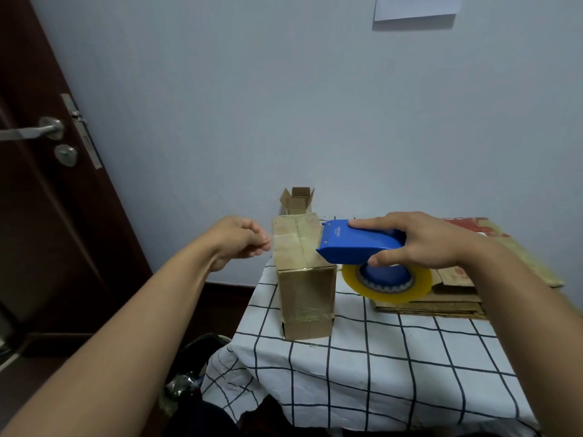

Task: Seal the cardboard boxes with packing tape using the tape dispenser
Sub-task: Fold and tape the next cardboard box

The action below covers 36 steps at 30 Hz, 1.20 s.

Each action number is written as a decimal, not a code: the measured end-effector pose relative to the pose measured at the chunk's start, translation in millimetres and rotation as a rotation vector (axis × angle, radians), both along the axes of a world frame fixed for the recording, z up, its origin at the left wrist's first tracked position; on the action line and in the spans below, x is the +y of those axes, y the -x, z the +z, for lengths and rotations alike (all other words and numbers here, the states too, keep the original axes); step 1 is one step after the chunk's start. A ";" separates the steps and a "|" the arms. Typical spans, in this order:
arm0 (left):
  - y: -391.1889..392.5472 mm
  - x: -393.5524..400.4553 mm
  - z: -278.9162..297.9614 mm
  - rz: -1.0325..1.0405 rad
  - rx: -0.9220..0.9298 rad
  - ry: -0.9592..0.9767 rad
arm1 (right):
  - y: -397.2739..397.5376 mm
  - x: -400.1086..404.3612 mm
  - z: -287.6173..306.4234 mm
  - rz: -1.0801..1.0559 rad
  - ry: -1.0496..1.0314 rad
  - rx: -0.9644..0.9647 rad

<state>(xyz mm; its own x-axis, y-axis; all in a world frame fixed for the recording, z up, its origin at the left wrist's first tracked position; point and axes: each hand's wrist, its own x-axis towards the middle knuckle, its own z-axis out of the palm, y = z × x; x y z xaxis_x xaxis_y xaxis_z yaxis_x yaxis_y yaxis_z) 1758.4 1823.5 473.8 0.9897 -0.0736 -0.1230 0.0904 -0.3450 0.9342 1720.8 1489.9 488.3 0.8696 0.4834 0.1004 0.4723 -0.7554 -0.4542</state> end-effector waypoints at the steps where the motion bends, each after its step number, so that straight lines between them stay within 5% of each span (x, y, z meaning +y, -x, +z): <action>1: 1.6 -0.6 -6.8 0.012 0.007 0.007 | -2.6 -0.7 -0.3 -0.001 0.000 0.024; 36: 2.8 -23.0 -73.6 0.235 0.116 0.152 | -51.9 -6.5 -14.2 0.008 0.039 0.336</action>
